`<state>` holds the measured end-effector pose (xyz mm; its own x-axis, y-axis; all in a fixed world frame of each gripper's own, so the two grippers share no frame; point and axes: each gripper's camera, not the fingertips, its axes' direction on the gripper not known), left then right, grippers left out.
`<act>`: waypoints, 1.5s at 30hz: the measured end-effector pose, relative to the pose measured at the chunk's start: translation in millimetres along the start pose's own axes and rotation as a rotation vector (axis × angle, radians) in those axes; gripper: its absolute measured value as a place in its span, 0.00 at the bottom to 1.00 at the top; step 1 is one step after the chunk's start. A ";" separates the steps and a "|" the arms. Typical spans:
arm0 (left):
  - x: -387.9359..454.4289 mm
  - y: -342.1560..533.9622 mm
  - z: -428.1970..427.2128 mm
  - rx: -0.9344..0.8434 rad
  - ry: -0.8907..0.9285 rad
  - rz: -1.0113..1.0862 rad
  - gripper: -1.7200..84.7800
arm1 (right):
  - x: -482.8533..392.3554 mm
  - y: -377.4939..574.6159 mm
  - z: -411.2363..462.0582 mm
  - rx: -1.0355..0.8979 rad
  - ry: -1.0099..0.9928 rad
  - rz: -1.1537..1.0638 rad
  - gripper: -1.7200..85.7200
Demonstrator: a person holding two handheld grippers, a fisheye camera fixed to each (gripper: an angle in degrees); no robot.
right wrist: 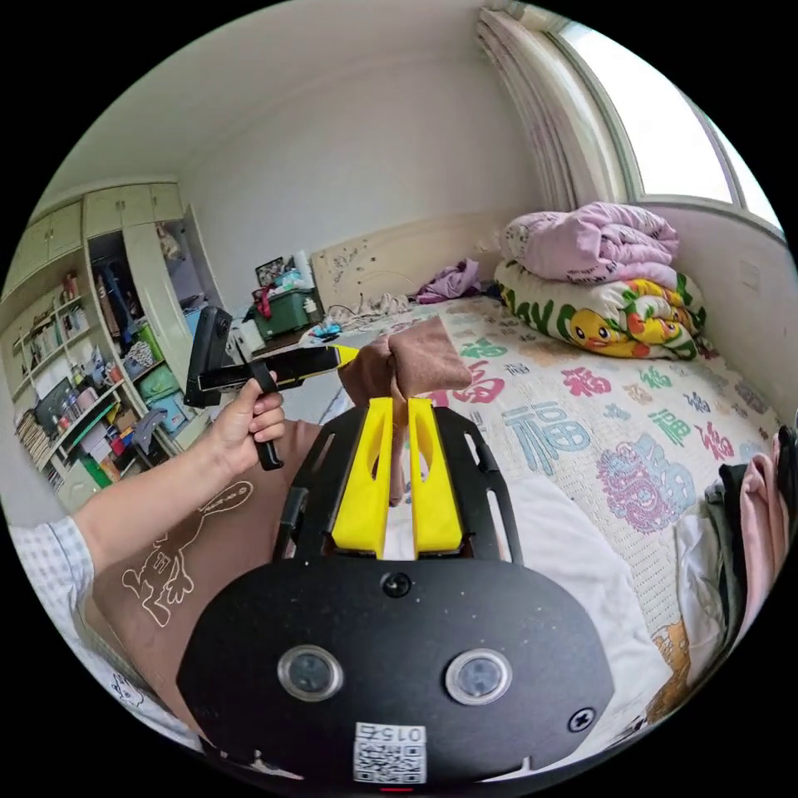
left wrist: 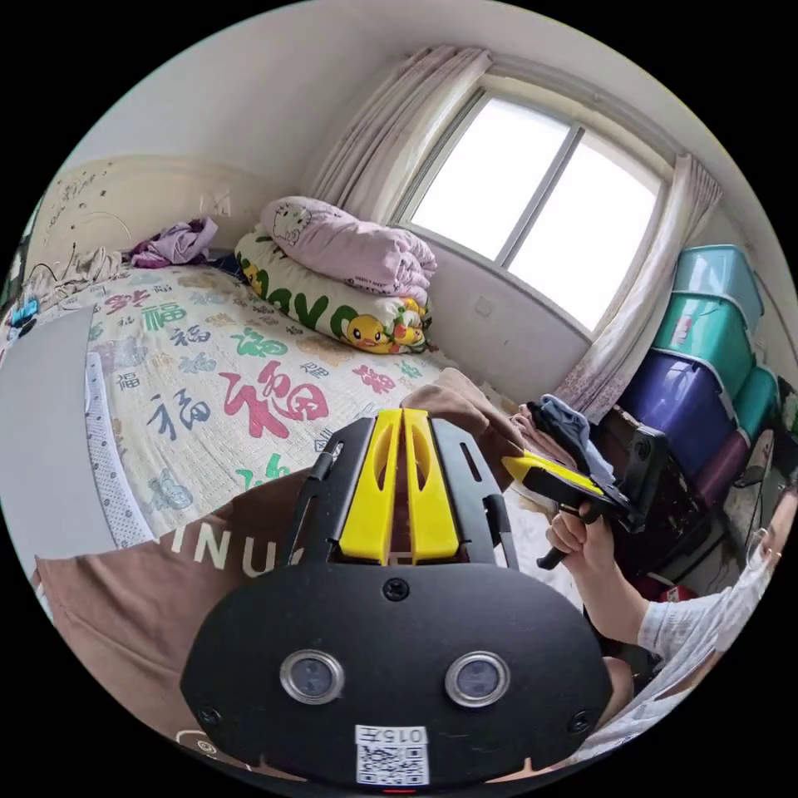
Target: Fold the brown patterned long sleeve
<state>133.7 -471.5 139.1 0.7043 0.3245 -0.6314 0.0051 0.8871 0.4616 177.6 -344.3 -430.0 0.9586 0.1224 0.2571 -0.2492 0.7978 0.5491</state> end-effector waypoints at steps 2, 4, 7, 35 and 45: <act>0.4 21.3 -64.2 0.050 0.006 0.008 0.02 | -55.1 33.7 -16.9 0.008 -0.083 -0.085 0.06; -0.3 51.7 -125.3 0.090 -0.016 -0.009 0.01 | -127.2 90.2 -29.0 -0.011 -0.184 -0.175 0.06; -8.5 116.3 -208.5 0.108 -0.051 -0.088 0.01 | -209.1 178.0 -25.8 -0.084 -0.289 -0.237 0.06; -76.5 367.2 -349.8 -0.139 -0.118 -0.700 0.12 | -330.2 678.0 4.7 -0.480 -0.418 -0.846 0.13; -49.6 336.9 -351.0 -0.245 -0.100 -0.597 0.03 | -296.3 641.4 8.7 -0.512 -0.419 -0.803 0.04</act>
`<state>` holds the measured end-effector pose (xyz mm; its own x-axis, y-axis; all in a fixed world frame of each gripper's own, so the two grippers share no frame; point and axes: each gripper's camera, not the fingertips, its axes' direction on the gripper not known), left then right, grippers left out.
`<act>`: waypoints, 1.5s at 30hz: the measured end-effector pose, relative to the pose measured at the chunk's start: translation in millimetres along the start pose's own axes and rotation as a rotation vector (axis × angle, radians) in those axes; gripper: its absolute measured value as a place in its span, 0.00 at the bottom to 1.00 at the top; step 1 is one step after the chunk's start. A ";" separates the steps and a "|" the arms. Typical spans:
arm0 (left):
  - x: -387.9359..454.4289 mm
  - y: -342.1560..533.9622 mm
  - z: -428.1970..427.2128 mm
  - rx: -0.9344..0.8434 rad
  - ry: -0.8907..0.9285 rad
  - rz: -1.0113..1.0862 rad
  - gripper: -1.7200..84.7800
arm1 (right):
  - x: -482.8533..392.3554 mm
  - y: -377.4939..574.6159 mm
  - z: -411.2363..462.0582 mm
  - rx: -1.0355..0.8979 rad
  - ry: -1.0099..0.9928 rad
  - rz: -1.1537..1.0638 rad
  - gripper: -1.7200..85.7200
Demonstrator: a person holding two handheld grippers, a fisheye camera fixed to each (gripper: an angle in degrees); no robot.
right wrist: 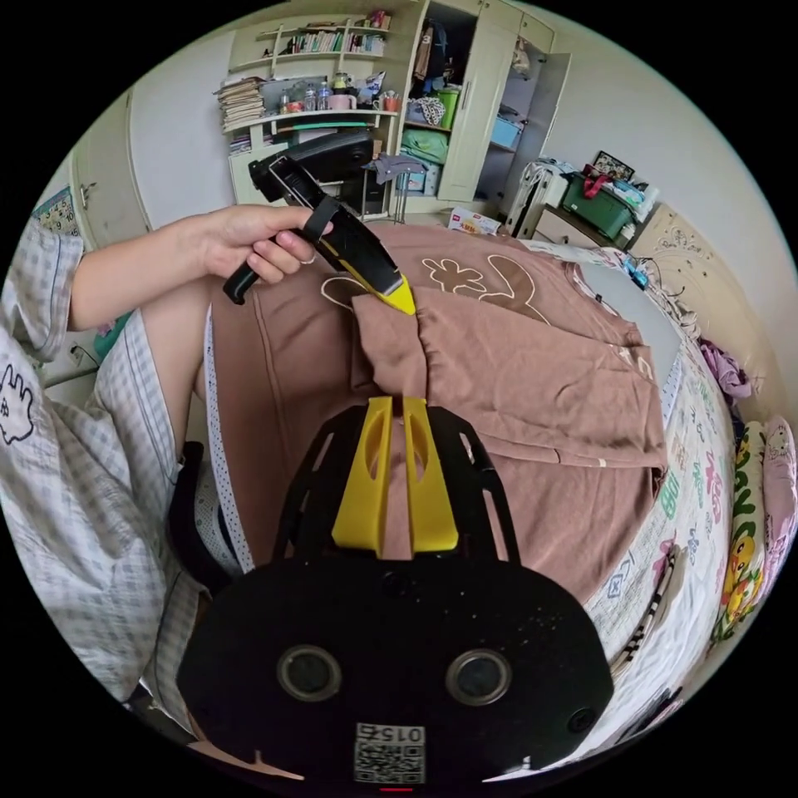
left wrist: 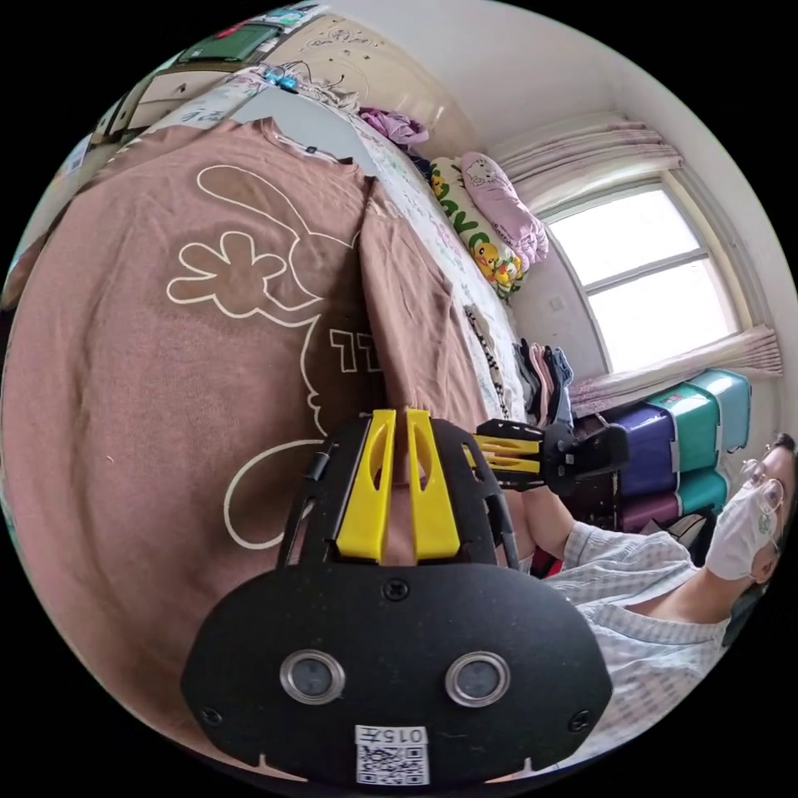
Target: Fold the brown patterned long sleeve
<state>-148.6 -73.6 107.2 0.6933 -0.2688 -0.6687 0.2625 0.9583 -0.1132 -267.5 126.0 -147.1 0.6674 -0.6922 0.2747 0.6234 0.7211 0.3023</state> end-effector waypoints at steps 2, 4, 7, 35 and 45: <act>5.7 4.8 -6.5 -0.007 -0.024 0.015 0.03 | 16.6 -6.5 -22.5 0.020 -0.041 0.007 0.04; 6.4 9.6 -9.1 -0.022 -0.057 0.016 0.03 | 32.7 -12.9 -28.9 0.008 -0.073 0.008 0.03; -3.0 13.7 -0.6 -0.070 -0.073 -0.010 0.03 | 71.9 -20.1 -26.3 -0.066 -0.146 0.029 0.03; -21.2 -329.8 143.1 0.024 -0.216 0.026 0.14 | 816.1 20.4 -241.4 0.300 -0.320 1.130 0.12; 4.0 -341.9 169.6 0.117 -0.240 0.150 0.02 | 918.7 41.1 -281.4 0.393 -0.301 1.178 0.05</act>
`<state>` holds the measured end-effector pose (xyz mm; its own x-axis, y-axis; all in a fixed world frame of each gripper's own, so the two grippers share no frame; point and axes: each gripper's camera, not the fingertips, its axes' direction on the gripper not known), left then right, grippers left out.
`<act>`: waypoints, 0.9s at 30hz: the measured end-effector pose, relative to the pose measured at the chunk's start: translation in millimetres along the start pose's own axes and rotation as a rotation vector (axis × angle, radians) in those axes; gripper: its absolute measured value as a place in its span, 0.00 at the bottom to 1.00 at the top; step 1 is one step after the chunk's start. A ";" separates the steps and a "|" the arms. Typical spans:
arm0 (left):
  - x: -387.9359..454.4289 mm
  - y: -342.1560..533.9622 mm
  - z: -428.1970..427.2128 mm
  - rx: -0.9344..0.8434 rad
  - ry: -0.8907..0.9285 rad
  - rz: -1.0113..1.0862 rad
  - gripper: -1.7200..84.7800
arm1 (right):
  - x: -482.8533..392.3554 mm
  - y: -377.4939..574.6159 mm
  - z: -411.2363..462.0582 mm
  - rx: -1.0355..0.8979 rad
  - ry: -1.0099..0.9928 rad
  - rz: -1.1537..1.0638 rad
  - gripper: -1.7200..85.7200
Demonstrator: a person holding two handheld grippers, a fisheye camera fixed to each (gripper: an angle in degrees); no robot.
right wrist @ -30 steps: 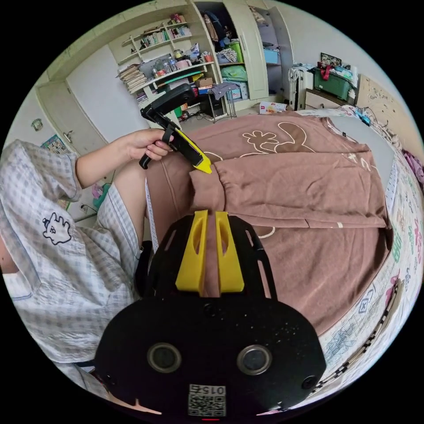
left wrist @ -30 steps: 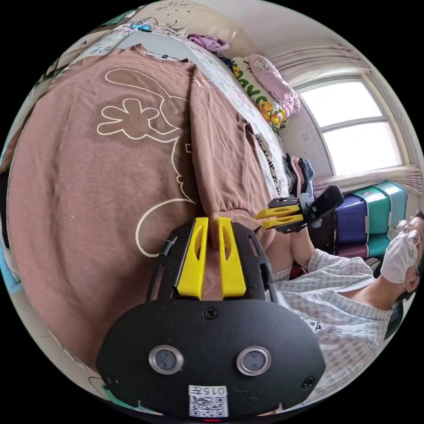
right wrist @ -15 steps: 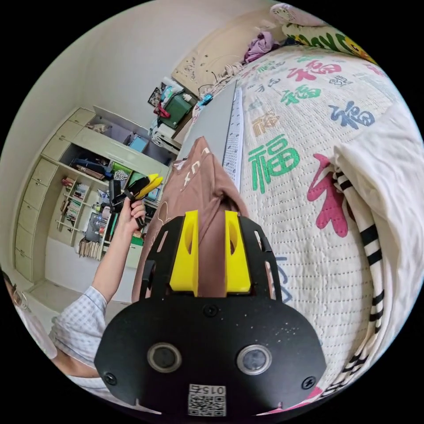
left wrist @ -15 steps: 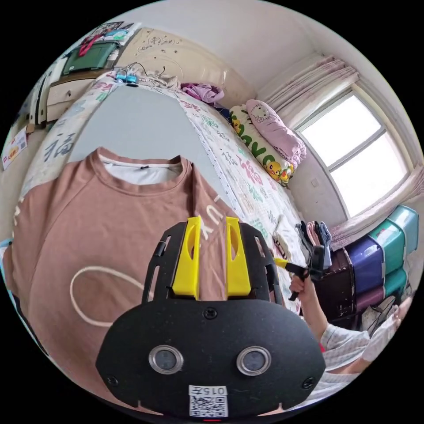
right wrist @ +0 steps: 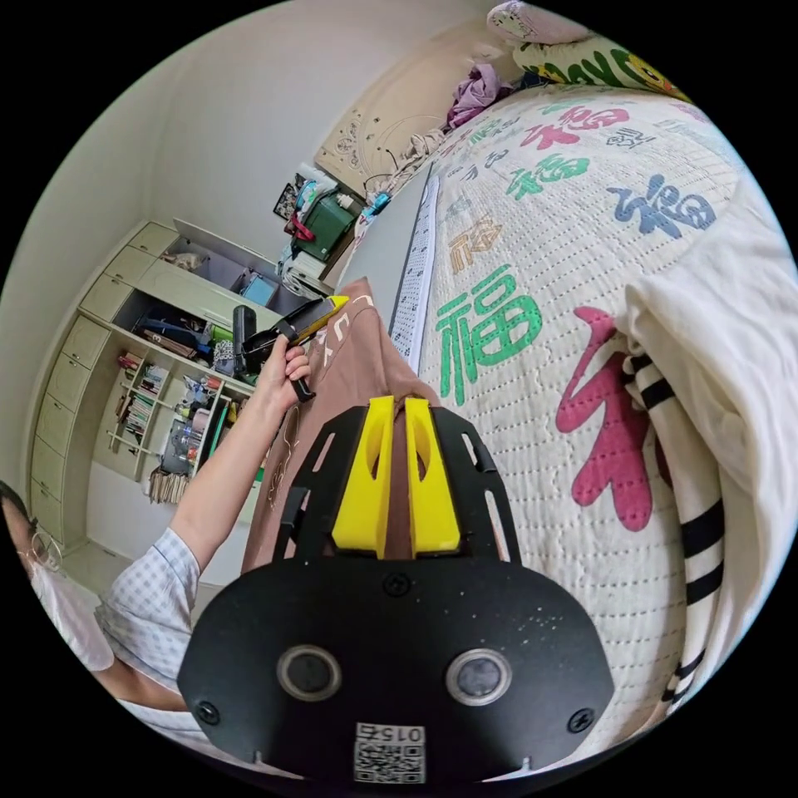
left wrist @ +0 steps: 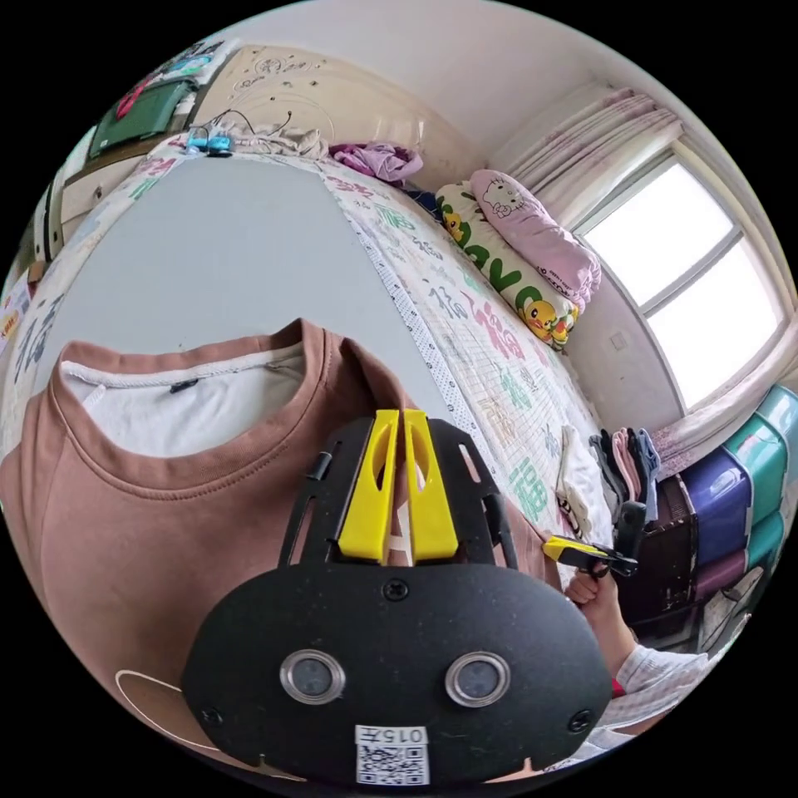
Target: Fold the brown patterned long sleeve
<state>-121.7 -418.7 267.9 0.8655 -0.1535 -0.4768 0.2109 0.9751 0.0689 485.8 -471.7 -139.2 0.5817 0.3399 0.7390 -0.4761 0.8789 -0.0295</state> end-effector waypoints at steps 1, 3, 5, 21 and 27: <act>0.6 -0.7 2.1 -0.005 -0.005 -0.002 0.02 | 10.1 -8.0 -7.0 0.012 -0.010 0.029 0.04; -1.0 -2.5 12.1 -0.035 -0.038 -0.014 0.02 | 23.0 -18.3 -14.7 0.024 0.002 0.057 0.03; -6.3 -3.6 18.9 -0.070 -0.053 -0.052 0.02 | 35.1 -25.8 -24.2 0.049 0.136 0.076 0.02; 6.4 190.1 -147.0 -0.314 0.062 0.116 0.10 | -49.5 154.9 16.0 -0.228 0.014 -0.264 0.11; -12.0 296.0 -185.3 -0.306 0.090 -0.064 0.13 | -19.5 253.2 75.6 -0.299 0.008 -0.195 0.12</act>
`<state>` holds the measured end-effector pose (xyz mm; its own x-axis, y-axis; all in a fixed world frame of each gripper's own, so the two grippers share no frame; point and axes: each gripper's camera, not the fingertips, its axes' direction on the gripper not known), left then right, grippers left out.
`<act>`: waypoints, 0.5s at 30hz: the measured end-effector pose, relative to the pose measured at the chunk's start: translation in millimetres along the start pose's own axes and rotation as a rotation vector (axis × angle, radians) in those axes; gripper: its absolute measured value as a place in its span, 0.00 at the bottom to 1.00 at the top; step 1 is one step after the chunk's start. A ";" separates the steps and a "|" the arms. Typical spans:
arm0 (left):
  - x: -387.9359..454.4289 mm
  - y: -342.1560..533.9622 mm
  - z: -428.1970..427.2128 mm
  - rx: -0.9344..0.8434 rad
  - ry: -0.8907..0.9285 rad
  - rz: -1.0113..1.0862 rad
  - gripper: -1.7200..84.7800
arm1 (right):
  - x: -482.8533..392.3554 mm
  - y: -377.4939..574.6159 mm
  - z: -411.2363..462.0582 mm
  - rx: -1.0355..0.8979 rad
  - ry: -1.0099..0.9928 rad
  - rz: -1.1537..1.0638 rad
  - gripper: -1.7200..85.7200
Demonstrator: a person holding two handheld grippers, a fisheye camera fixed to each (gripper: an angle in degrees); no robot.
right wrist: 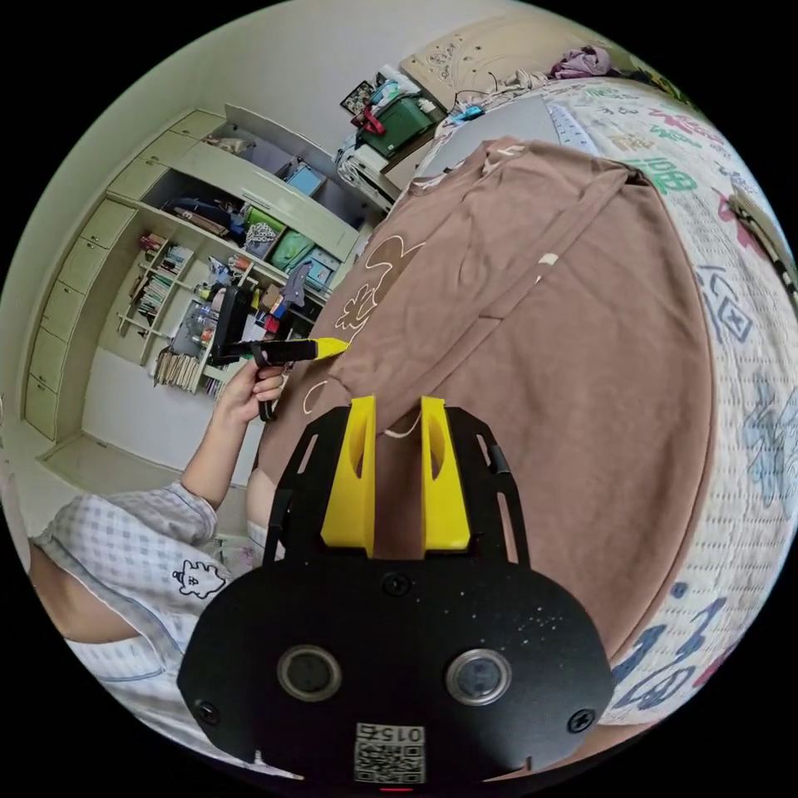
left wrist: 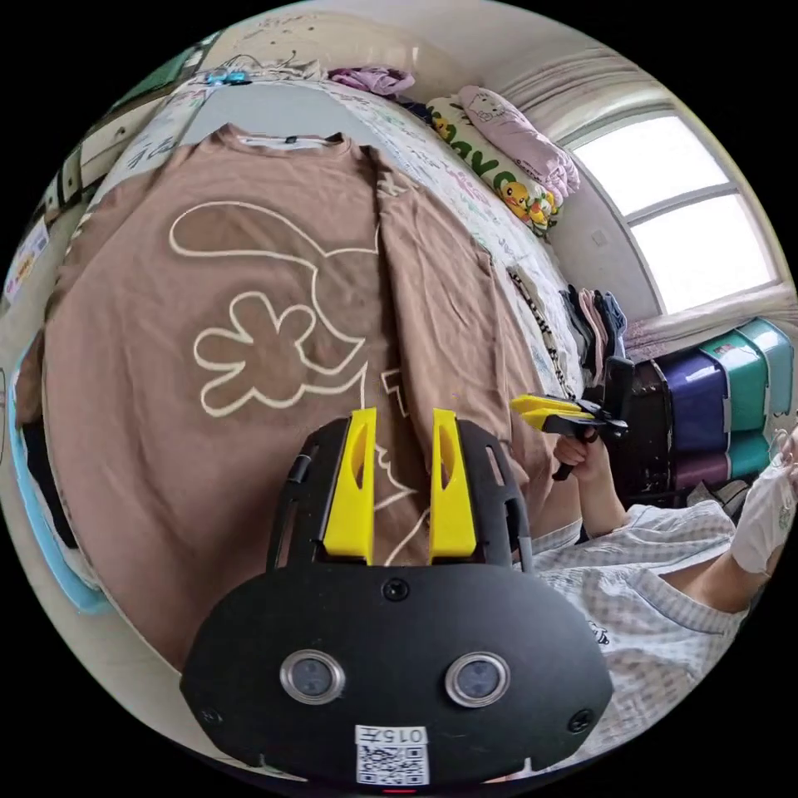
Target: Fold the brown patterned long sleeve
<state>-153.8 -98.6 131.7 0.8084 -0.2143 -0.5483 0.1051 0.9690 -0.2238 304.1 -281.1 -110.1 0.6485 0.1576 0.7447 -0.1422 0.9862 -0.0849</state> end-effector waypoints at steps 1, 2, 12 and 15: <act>-2.1 5.9 -1.1 0.011 0.022 -0.008 0.13 | 4.8 12.7 10.7 0.010 -0.026 0.012 0.12; -6.0 13.7 -2.3 0.012 0.052 -0.021 0.13 | 9.2 21.8 22.5 0.008 -0.037 0.014 0.12; -21.9 29.0 -20.4 -0.017 0.078 0.012 0.03 | 75.9 73.5 118.5 0.002 0.077 0.055 0.05; -22.6 33.5 -29.7 -0.038 0.041 0.051 0.02 | 100.8 100.3 149.0 -0.019 0.119 0.023 0.02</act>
<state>-185.8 -64.9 112.6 0.7874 -0.1704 -0.5924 0.0416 0.9735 -0.2247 243.8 -173.9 55.0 0.7295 0.1839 0.6588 -0.1445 0.9829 -0.1144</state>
